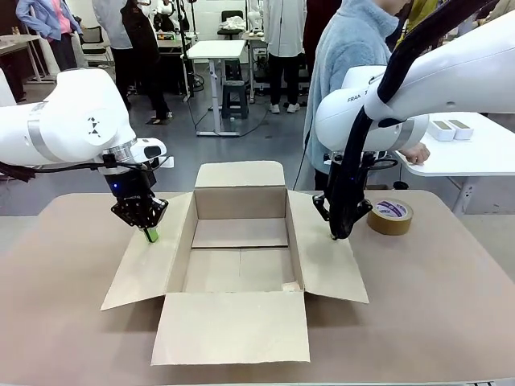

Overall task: Wrap the clocks to prevent damage.
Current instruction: Open the side flaps of the Package Box, then once the human has placed the objects inside and stepped back, release both hands from the side flaps of the Package Box.

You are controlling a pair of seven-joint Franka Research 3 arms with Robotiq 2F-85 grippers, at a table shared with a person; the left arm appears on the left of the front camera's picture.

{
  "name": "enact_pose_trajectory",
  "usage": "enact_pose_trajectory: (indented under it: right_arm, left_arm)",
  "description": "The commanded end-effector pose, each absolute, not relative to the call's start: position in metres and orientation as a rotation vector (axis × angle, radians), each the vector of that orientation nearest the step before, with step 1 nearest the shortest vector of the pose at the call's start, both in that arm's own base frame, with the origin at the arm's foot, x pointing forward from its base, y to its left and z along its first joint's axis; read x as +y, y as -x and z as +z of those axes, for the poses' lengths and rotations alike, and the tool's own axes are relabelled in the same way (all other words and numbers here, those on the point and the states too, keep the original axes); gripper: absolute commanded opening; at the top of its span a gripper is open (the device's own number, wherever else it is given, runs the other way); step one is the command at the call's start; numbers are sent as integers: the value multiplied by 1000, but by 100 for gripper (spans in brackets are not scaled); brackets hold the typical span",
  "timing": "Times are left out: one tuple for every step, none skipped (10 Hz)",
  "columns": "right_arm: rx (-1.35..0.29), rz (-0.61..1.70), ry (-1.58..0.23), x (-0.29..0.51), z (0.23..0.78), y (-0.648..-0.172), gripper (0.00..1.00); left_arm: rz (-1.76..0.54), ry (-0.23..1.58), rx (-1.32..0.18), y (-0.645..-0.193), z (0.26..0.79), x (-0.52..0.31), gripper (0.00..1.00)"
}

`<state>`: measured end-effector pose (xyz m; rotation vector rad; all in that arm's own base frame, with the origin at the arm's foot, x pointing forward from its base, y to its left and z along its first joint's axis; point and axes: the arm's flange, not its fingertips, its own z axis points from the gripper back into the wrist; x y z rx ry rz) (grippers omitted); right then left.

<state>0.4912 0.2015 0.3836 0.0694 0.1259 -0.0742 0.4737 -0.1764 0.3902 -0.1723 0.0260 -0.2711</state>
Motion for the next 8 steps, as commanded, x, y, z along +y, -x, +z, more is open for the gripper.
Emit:
enact_pose_trajectory:
  right_arm:
    - [126,-80,-69,203,385,-491,0]
    - [126,-80,-69,203,385,-491,0]
    - [126,-80,-69,203,385,-491,0]
    - [126,-80,-69,203,385,-491,0]
    - [126,-80,-69,203,385,-491,0]
    - [126,-80,-69,203,385,-491,0]
    - [126,-80,-69,203,385,-491,0]
    - [126,-80,-69,203,385,-491,0]
  left_arm:
    - [-272,169,28,-472,389,-176,0]
    - [-272,169,28,-472,389,-176,0]
    - [-272,169,28,-472,389,-176,0]
    - [-272,169,28,-472,389,-176,0]
    - [-272,169,28,-472,389,-176,0]
    - [-272,169,28,-472,389,-176,0]
    - [-272,169,28,-472,389,-176,0]
    - [-272,169,28,-472,389,-176,0]
